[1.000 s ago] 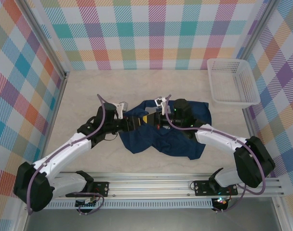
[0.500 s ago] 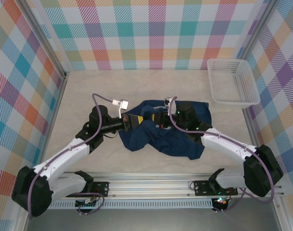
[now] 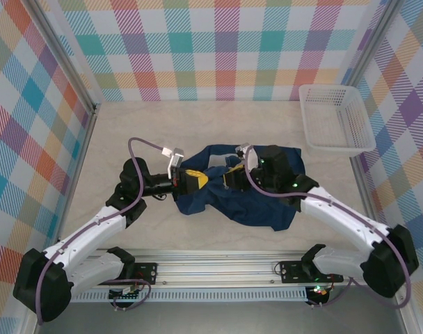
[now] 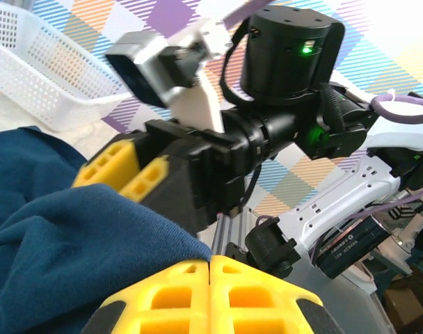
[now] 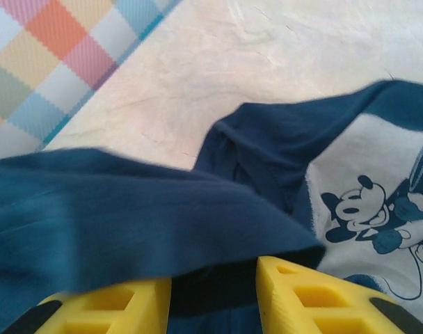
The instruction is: Fold the inside-out t-shirt
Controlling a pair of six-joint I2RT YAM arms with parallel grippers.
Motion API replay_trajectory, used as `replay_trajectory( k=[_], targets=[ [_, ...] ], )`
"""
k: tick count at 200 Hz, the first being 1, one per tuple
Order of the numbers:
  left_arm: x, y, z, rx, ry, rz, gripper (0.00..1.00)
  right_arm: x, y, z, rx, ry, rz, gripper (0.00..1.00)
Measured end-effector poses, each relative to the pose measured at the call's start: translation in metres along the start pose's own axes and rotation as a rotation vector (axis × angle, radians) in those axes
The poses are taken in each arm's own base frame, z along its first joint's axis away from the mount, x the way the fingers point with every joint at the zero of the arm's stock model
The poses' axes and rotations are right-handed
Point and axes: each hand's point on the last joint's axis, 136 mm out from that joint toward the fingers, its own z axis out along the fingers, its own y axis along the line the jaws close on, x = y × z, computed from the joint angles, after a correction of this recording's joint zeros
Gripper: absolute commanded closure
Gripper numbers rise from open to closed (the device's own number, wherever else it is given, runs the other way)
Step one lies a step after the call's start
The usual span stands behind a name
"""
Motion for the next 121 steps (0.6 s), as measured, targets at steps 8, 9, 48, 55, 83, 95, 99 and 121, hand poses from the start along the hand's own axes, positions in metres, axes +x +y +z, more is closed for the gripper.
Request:
replay_trajectory(
  k=[8,9,48,55,83,95,99,121],
  targets=[
    [0.0,-0.001,0.0,0.003,0.001,0.008,1.0,-0.001,0.008,-0.008,-0.031,-0.017,-0.031,0.67],
    [0.0,-0.001,0.0,0.003,0.001,0.01,1.0,-0.001,0.008,-0.009,-0.033,-0.018,-0.032,0.67],
    [0.002,0.002,0.001,0.0,0.005,0.023,1.0,0.01,0.032,-0.018,-0.192,-0.03,-0.065,0.71],
    [0.002,0.002,0.001,0.0,0.005,0.024,1.0,0.012,0.033,-0.016,-0.218,-0.028,-0.045,0.7],
    [0.002,0.002,0.001,0.0,0.006,0.029,1.0,0.008,0.028,-0.004,-0.297,-0.04,0.056,0.65],
    [0.002,0.002,0.001,-0.001,0.006,0.032,1.0,0.005,0.027,0.001,-0.319,-0.047,0.091,0.63],
    [0.002,0.002,0.001,-0.001,0.007,0.032,1.0,0.003,0.028,0.002,-0.329,-0.051,0.098,0.62],
    [0.005,0.003,0.001,-0.003,0.01,0.031,1.0,-0.006,0.033,0.003,-0.368,-0.077,0.117,0.59]
  ],
)
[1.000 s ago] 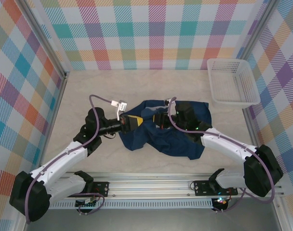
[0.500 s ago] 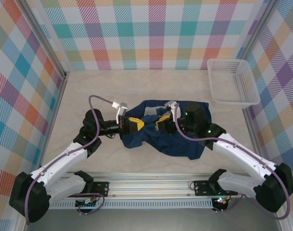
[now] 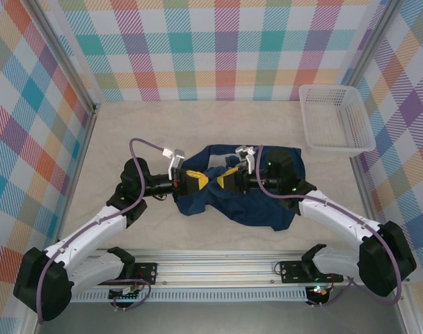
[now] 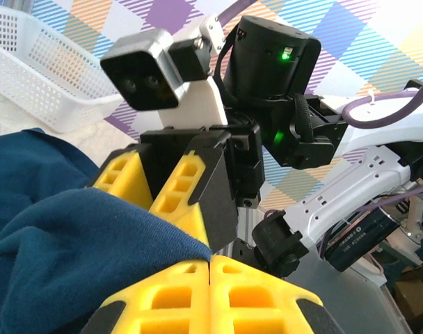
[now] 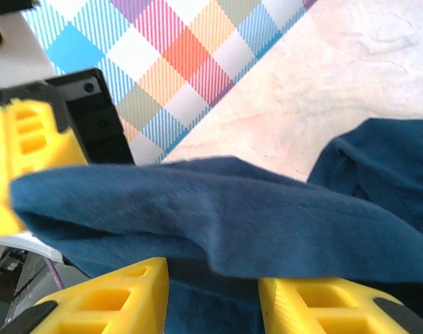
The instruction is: Fold the inside-out t-shirt
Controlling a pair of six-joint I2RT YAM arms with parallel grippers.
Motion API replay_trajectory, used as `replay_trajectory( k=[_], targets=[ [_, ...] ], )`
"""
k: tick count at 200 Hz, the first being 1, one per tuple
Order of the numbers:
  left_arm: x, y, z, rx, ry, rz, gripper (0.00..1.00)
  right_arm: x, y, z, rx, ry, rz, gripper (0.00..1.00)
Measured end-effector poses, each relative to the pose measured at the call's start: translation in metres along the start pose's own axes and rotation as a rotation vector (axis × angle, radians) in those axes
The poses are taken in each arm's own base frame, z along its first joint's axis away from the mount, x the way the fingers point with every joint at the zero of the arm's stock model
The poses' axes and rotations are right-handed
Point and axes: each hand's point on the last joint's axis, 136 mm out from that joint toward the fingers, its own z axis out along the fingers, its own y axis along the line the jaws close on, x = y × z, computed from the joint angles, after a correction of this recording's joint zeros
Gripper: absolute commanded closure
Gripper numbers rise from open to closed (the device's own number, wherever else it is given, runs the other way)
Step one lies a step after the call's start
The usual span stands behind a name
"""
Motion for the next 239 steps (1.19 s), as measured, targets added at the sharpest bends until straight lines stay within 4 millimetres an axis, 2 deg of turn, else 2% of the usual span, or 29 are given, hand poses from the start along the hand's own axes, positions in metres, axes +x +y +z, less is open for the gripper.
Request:
replay_trajectory(
  k=[30,45,85,107,158,200,218,239],
  targets=[
    [0.002,0.0,0.0,-0.002,0.003,0.0,1.0,-0.008,0.005,0.001,-0.027,-0.03,0.004,0.58],
    [0.001,0.0,-0.001,-0.005,0.001,0.0,1.0,-0.011,0.006,0.003,-0.037,-0.038,0.005,0.61],
    [0.003,0.003,-0.001,-0.022,0.003,-0.004,1.0,-0.015,0.008,0.007,-0.069,-0.044,0.029,0.84],
    [0.007,0.009,-0.002,-0.046,0.005,-0.007,1.0,-0.02,0.01,0.005,-0.078,-0.057,0.031,1.0],
    [0.015,0.027,-0.004,-0.137,0.006,-0.027,1.0,-0.032,0.025,-0.008,-0.102,-0.097,-0.003,1.0],
    [0.02,0.054,-0.01,-0.284,0.003,-0.045,1.0,-0.042,0.042,-0.013,-0.159,-0.121,-0.018,1.0],
    [0.022,0.062,-0.013,-0.332,0.002,-0.045,0.88,-0.044,0.043,-0.013,-0.169,-0.127,0.002,1.0],
    [0.026,0.071,-0.016,-0.383,0.013,-0.048,0.67,-0.045,0.038,-0.007,-0.171,-0.127,0.036,1.0]
  ],
)
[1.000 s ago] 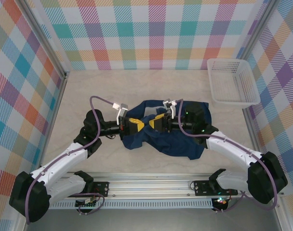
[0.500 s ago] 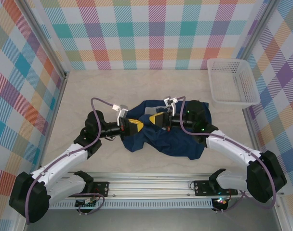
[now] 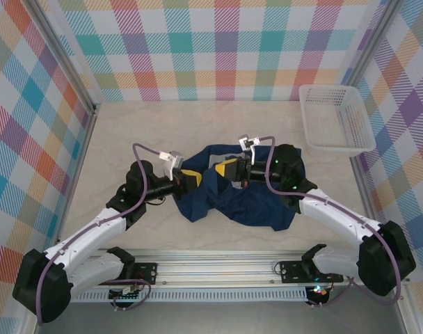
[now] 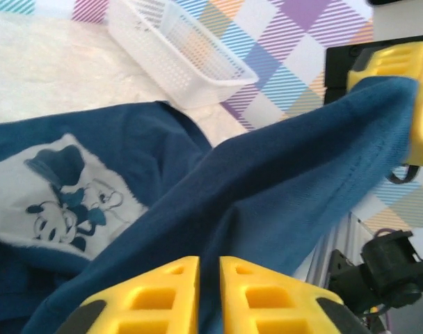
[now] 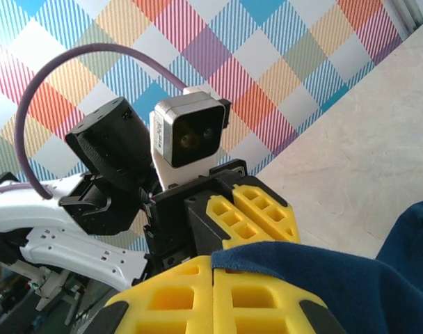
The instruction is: Fold the inside-out t-shirt
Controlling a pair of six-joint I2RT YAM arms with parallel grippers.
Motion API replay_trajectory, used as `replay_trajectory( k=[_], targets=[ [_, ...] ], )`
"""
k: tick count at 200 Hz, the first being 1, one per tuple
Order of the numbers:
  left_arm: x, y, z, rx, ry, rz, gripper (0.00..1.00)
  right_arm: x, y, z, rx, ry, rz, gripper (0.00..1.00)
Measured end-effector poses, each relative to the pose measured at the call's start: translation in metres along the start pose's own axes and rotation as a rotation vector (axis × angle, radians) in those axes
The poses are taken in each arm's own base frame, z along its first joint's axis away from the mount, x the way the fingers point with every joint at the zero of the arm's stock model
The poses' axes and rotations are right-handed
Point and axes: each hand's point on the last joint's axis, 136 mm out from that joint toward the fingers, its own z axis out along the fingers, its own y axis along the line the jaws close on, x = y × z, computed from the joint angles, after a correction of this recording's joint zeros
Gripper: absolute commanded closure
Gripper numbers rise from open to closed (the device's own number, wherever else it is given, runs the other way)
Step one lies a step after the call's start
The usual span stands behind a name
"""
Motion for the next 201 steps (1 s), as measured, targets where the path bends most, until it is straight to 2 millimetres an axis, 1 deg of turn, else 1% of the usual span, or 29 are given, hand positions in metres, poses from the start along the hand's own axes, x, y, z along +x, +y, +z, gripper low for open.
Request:
replay_trajectory(
  k=[7,20,33,53,67,77,89,113,125,134,145,150,154,160,169,176,195,201],
  targets=[
    [0.002,0.002,0.0,-0.013,0.006,-0.004,0.62,0.0,-0.003,0.002,0.003,0.001,0.017,1.0],
    [0.005,0.005,-0.003,-0.036,0.017,-0.016,0.58,0.001,-0.007,0.005,0.011,0.002,0.036,1.0],
    [0.005,0.003,-0.007,-0.054,0.012,-0.011,0.52,0.002,-0.012,0.008,0.021,0.001,0.054,1.0],
    [0.001,-0.007,-0.013,-0.072,-0.006,0.021,0.43,0.0,-0.015,0.011,0.031,-0.002,0.065,1.0],
    [-0.002,-0.017,-0.013,-0.072,-0.004,0.055,0.38,-0.003,-0.016,0.013,0.036,-0.007,0.066,1.0],
    [-0.002,-0.024,-0.01,-0.069,0.005,0.087,0.35,-0.005,-0.016,0.013,0.04,-0.012,0.066,1.0],
    [-0.001,-0.027,-0.005,-0.078,0.02,0.112,0.33,-0.008,-0.016,0.014,0.041,-0.016,0.065,1.0],
    [0.004,-0.023,0.013,-0.121,0.063,0.155,0.33,-0.01,-0.016,0.014,0.048,-0.02,0.074,1.0],
    [0.008,-0.019,0.022,-0.144,0.087,0.168,0.36,-0.01,-0.017,0.014,0.053,-0.021,0.086,1.0],
    [0.011,-0.015,0.029,-0.156,0.105,0.177,0.42,-0.01,-0.018,0.014,0.057,-0.022,0.092,1.0],
    [0.013,-0.012,0.039,-0.164,0.125,0.181,0.61,-0.009,-0.02,0.014,0.063,-0.021,0.1,1.0],
    [0.013,-0.011,0.043,-0.167,0.129,0.175,0.73,-0.009,-0.02,0.014,0.066,-0.02,0.103,1.0],
    [0.013,-0.01,0.045,-0.168,0.134,0.182,0.8,-0.009,-0.022,0.014,0.071,-0.02,0.106,1.0],
    [0.012,-0.008,0.049,-0.17,0.136,0.179,0.89,-0.008,-0.023,0.014,0.08,-0.019,0.112,1.0],
    [0.012,-0.007,0.052,-0.173,0.131,0.174,0.98,-0.007,-0.028,0.014,0.103,-0.017,0.124,1.0],
    [0.011,-0.007,0.053,-0.172,0.128,0.169,1.0,-0.007,-0.031,0.013,0.127,-0.017,0.132,0.99],
    [0.005,-0.009,0.052,-0.145,0.107,0.151,1.0,-0.005,-0.041,0.006,0.214,-0.016,0.136,0.8],
    [0.004,-0.011,0.051,-0.126,0.1,0.142,1.0,-0.005,-0.043,0.003,0.245,-0.015,0.12,0.75]
  ],
)
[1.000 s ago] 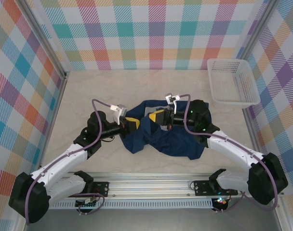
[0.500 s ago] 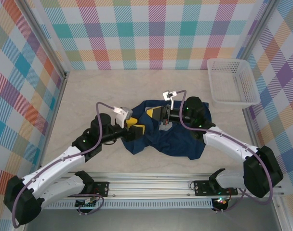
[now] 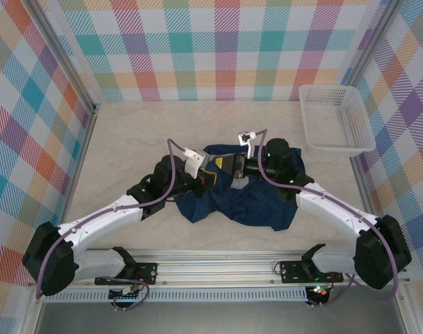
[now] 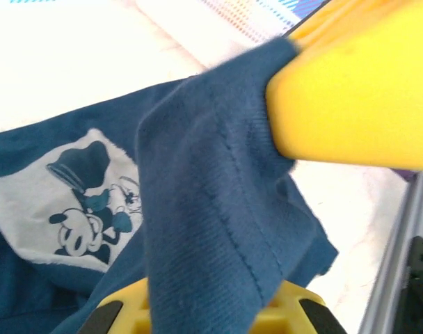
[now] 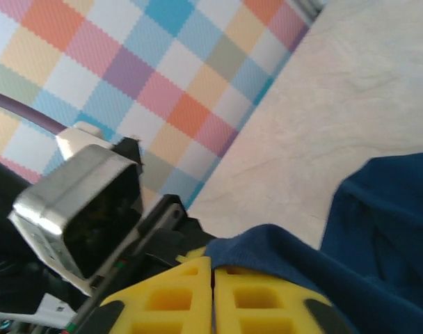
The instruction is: Fold the inside-out t-shirt
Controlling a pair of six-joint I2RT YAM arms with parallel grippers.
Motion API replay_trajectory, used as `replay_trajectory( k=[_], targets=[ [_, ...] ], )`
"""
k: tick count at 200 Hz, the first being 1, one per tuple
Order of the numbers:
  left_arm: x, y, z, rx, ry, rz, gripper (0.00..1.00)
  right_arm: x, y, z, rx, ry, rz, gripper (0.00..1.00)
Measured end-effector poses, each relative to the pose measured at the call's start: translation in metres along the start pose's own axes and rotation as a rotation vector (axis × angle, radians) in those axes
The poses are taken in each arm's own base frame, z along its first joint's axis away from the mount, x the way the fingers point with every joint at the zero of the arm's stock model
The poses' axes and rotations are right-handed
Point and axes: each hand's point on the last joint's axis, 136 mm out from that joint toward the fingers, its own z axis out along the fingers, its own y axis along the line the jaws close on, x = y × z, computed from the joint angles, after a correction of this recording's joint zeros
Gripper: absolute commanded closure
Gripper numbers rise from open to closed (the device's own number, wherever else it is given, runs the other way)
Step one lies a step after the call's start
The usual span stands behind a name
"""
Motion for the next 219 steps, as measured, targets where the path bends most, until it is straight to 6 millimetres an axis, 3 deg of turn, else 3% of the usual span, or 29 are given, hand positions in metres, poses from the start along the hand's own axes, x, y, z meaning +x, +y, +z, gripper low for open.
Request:
replay_trajectory(
  k=[29,67,112,124,150,162,189,219],
  targets=[
    [0.001,0.01,-0.009,0.059,-0.025,-0.092,1.0,-0.002,0.003,-0.021,0.093,-0.005,-0.119,0.62],
    [0.01,0.013,-0.014,0.112,-0.011,-0.165,1.0,0.007,0.004,-0.044,0.169,0.009,-0.272,0.54],
    [0.005,0.002,-0.018,0.166,-0.018,-0.17,1.0,0.035,-0.042,-0.021,0.267,0.132,-0.265,0.53],
    [0.005,0.001,-0.018,0.17,-0.017,-0.17,1.0,0.045,-0.056,-0.014,0.291,0.172,-0.246,0.57],
    [0.005,0.001,-0.019,0.171,-0.02,-0.168,1.0,0.057,-0.078,-0.006,0.342,0.218,-0.225,0.86],
    [0.004,0.0,-0.021,0.168,-0.024,-0.167,0.98,0.058,-0.084,-0.007,0.37,0.223,-0.217,0.94],
    [0.01,0.01,-0.027,0.098,-0.023,-0.158,0.86,0.053,-0.083,-0.015,0.409,0.219,-0.238,1.0],
    [0.03,0.039,-0.031,-0.07,0.009,-0.16,0.76,0.046,-0.071,-0.022,0.407,0.228,-0.252,1.0]
  ],
)
